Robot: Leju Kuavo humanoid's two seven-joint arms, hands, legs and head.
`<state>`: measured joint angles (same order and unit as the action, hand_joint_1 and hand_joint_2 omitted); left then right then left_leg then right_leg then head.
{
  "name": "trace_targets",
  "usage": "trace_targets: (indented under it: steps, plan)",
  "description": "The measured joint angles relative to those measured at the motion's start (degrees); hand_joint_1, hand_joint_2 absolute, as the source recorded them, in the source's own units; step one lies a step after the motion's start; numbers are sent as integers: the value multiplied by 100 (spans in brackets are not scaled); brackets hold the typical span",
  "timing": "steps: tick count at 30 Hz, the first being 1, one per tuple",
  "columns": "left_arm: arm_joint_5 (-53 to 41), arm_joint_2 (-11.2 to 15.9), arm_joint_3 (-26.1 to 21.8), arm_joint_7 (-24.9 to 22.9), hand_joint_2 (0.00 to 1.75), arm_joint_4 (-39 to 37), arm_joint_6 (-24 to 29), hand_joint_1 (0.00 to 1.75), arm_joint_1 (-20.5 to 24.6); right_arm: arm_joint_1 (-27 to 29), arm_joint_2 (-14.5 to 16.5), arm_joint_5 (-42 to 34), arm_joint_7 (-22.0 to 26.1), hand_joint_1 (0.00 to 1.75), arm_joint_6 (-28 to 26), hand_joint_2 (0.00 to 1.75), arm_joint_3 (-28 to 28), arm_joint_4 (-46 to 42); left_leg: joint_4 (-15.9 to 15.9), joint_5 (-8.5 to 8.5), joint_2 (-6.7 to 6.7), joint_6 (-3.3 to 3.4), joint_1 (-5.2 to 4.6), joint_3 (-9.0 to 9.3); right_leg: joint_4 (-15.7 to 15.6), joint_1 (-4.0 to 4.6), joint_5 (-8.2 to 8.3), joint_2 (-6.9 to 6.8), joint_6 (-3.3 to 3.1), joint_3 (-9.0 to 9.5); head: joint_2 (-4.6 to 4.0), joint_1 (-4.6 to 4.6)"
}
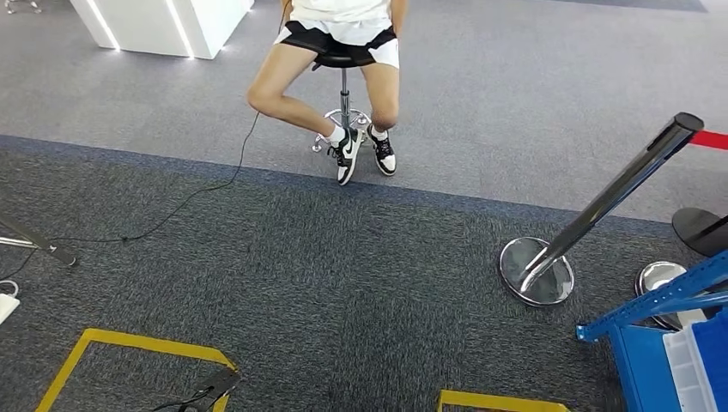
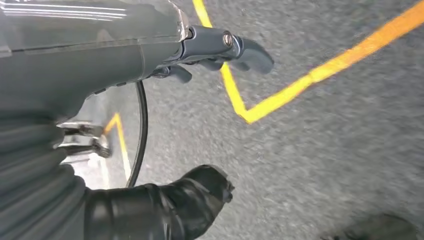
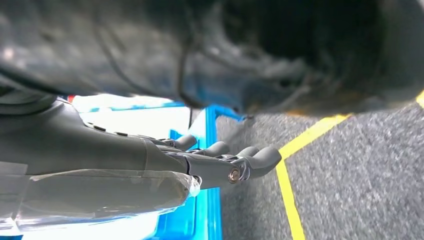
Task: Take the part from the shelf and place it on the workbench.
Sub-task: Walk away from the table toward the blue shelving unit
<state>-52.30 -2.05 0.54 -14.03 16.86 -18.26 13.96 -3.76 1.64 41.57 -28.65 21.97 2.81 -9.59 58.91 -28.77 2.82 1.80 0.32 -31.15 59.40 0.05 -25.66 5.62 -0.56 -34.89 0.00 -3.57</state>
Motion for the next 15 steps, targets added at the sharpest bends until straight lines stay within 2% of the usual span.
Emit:
trace_targets:
  steps: [1, 3, 5, 6, 7, 8, 9, 11, 12, 13, 14, 15]
  plan:
    - [-15, -2, 4, 15, 0, 2, -3, 0, 3, 14, -2, -17, -5, 0, -5, 0, 7, 1, -33, 27, -46, 22, 13, 9, -1, -7, 6, 23, 31, -11, 0, 1]
    - [-69, 3, 25, 82, 0, 5, -14, 0, 10, 32, -5, -83, -29, 0, -39, 0, 45, 1, -132, 94, -157, 81, 39, 46, 164, 3, -117, -134, 88, -91, 0, -3]
    - [-152, 29, 58, 182, 0, 6, -40, 0, 0, 35, -4, -187, -62, 0, -92, 0, 115, -1, -191, 131, -281, 121, 37, 62, 738, -15, -451, -397, 146, -361, 0, -9]
    - [-199, 49, 84, 237, 0, 6, -58, 0, -14, 36, 0, -246, -75, 0, -121, 0, 158, -1, -193, 133, -346, 129, 32, 58, 1100, -45, -615, -462, 176, -535, 0, -9]
    - [-247, 70, 120, 292, 0, 6, -78, 0, -29, 41, 5, -311, -81, 0, -154, 0, 209, -1, -192, 129, -407, 126, 29, 53, 1380, -76, -706, -496, 202, -667, 0, -10]
    - [-295, 90, 164, 344, 0, 6, -90, 0, -42, 48, 11, -375, -87, 0, -190, 0, 265, -1, -191, 124, -466, 120, 30, 53, 1485, -106, -695, -520, 227, -712, 0, -10]
    - [-347, 107, 213, 400, 0, 6, -98, 0, -50, 56, 15, -442, -92, 0, -228, 0, 331, -1, -189, 115, -519, 109, 34, 58, 1370, -136, -583, -545, 249, -645, 0, -10]
    - [-456, 140, 323, 518, 0, 6, -101, 0, -56, 68, 18, -576, -101, 0, -297, 0, 468, -1, -179, 85, -611, 64, 43, 81, 653, -178, -235, -691, 274, -258, 0, -11]
    - [-513, 166, 385, 583, 0, 6, -100, 0, -58, 68, 22, -645, -100, 0, -331, 0, 541, -1, -162, 59, -651, 25, 35, 91, 303, -166, -116, -779, 263, -77, 0, -9]
    - [-568, 197, 451, 647, 0, 6, -99, 0, -62, 67, 26, -712, -95, 0, -361, 0, 610, -2, -151, 38, -690, -17, 27, 102, 75, -147, -62, -842, 238, 37, 0, -8]
    - [-622, 226, 518, 712, 0, 6, -99, 0, -65, 71, 31, -779, -90, 0, -394, 0, 680, -2, -142, 17, -727, -59, 17, 111, -19, -119, -66, -870, 206, 75, 0, -6]
    - [-674, 254, 586, 781, 0, 6, -99, 0, -67, 78, 34, -846, -85, 0, -427, 0, 752, -3, -140, 4, -767, -97, 14, 123, -24, -87, -74, -831, 166, 71, 0, -4]
